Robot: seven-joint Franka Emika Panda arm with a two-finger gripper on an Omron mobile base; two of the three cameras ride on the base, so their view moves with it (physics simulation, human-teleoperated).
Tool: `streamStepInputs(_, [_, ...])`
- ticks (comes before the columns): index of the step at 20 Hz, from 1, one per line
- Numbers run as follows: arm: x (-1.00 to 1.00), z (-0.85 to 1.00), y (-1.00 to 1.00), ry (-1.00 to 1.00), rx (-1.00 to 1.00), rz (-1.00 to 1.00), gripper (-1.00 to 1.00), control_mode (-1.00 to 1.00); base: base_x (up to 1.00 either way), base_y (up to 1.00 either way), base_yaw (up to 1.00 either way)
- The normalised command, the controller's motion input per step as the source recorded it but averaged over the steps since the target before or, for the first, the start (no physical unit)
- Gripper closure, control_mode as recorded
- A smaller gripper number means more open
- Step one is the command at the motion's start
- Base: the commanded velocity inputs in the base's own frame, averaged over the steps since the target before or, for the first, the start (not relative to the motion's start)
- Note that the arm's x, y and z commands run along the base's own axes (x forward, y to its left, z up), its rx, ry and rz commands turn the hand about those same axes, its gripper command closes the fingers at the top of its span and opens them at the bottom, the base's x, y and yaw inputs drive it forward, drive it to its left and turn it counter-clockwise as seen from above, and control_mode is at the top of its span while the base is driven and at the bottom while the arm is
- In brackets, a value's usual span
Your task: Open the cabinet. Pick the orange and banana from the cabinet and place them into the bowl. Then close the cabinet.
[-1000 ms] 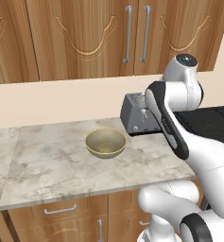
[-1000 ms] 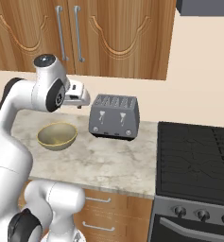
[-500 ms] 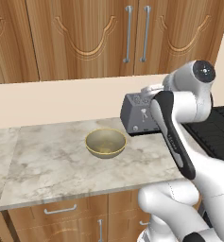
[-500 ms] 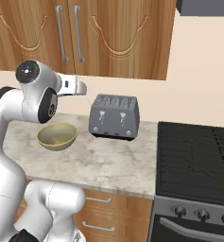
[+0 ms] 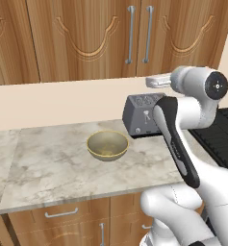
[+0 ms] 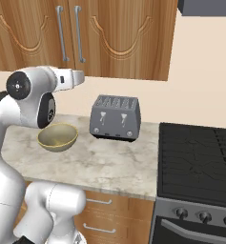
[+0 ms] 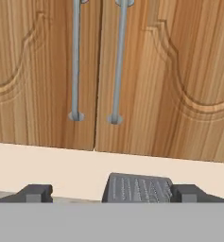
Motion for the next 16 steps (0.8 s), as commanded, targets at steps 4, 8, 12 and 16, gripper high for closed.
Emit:
streamStepInputs(4, [-0.04,0.47,0.0,-0.3,0.0,0.0,-1.0,-1.0,0.0,0.0,0.0])
streamStepInputs(8, [0.0,0.27,0.0,-0.21,0.0,0.0,-1.0,-1.0,0.0,0.0,0.0])
streamStepInputs(12, [0.0,0.03,0.0,-0.03,0.0,0.0,-1.0,-1.0,0.0,0.0,0.0])
streamStepInputs(16, [0.0,0.0,0.0,-0.06,0.0,0.0,-1.0,-1.0,0.0,0.0,0.0])
